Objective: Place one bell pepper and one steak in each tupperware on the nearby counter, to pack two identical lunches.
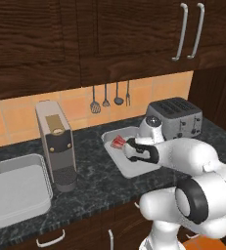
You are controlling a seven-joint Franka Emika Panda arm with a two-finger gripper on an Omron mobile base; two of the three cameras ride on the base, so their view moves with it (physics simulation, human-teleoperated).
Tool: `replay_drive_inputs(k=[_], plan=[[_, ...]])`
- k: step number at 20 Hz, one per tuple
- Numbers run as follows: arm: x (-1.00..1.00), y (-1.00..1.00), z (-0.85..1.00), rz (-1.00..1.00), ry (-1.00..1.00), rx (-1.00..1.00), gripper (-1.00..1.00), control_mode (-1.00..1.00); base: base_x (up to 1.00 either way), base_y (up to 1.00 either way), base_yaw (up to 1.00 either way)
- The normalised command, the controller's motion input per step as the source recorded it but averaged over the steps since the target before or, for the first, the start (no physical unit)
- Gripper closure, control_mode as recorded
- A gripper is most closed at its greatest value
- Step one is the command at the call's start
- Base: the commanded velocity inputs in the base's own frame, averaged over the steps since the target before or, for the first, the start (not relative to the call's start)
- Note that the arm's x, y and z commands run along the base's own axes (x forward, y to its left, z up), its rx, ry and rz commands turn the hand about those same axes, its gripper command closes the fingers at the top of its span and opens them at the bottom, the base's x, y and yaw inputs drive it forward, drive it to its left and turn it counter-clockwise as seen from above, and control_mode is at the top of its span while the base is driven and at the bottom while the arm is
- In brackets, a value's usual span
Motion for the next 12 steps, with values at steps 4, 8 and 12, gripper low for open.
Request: replay_drive_inputs(k=[4,8,12], plan=[[-1.0,-0.04,0.81,0.0,-0.24,0.0,-1.0,-1.0,0.0,0.0,0.0],[-1.0,-0.15,0.89,0.0,-0.26,0.01,-1.0,-1.0,0.0,0.0,0.0],[-1.0,-0.11,0.74,0.0,-0.2,0.01,-1.0,-1.0,0.0,0.0,0.0]])
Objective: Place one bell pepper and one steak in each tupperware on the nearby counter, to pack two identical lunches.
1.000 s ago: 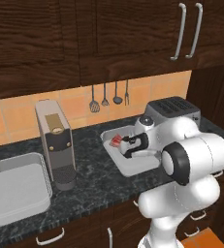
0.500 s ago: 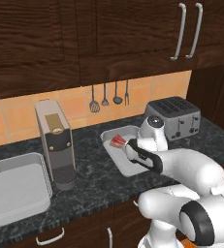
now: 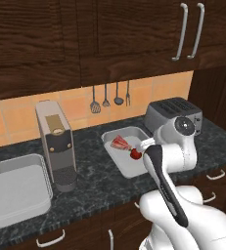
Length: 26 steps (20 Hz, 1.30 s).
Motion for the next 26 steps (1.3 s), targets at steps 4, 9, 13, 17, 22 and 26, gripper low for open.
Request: replay_drive_inputs(k=[4,9,13,17,22,26], plan=[[-1.0,-0.12,-0.03,0.0,-0.16,0.0,-1.0,-1.0,0.0,0.0,0.0],[-1.0,-0.01,-0.51,0.01,-0.13,0.0,-1.0,-1.0,0.0,0.0,0.0],[-0.25,0.0,-0.19,0.01,-0.06,0.0,-1.0,1.0,-0.75,-0.02,0.01],[0.0,0.0,0.0,0.0,0.0,0.0,-1.0,1.0,-0.91,-0.58,-0.01],[0.0,0.0,0.0,0.0,0.0,0.0,-1.0,1.0,-0.44,-1.0,-0.04],[0.0,0.0,0.0,0.0,0.0,0.0,-1.0,1.0,-0.02,-1.0,0.0]])
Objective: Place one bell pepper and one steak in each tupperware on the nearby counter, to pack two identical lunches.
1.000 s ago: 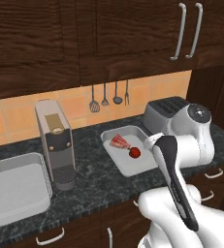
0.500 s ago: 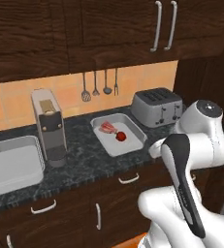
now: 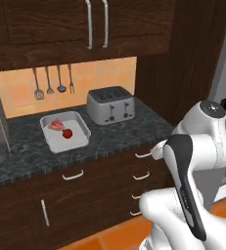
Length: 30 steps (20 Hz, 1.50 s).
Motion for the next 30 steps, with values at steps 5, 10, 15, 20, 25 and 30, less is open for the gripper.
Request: replay_drive_inputs(k=[5,10,15,20,25,30], plan=[[0.0,0.0,0.0,0.0,0.0,0.0,-1.0,1.0,0.0,-1.0,0.0],[0.0,0.0,0.0,0.0,0.0,0.0,-1.0,1.0,0.0,-1.0,0.0],[0.0,0.0,0.0,0.0,0.0,0.0,-1.0,1.0,0.0,-0.98,0.0],[0.0,0.0,0.0,0.0,0.0,0.0,-1.0,1.0,0.0,-0.75,0.0],[0.0,0.0,0.0,0.0,0.0,0.0,-1.0,1.0,0.0,-0.54,0.0],[0.0,0.0,0.0,0.0,0.0,0.0,-1.0,1.0,0.04,-0.65,0.01]])
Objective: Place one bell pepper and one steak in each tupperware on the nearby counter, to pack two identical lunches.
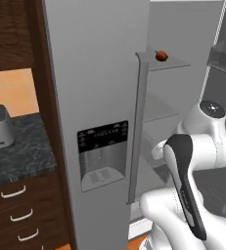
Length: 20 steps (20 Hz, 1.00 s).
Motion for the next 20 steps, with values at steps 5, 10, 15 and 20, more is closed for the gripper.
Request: replay_drive_inputs(k=[5,10,15,20], plan=[[0.0,0.0,0.0,0.0,0.0,0.0,-1.0,1.0,0.14,-0.45,0.04],[0.0,0.0,0.0,0.0,0.0,0.0,-1.0,1.0,0.22,-0.31,0.1],[0.0,0.0,0.0,0.0,0.0,0.0,-1.0,1.0,0.27,-0.33,0.15],[0.0,0.0,0.0,0.0,0.0,0.0,-1.0,1.0,0.31,-0.3,0.16]])
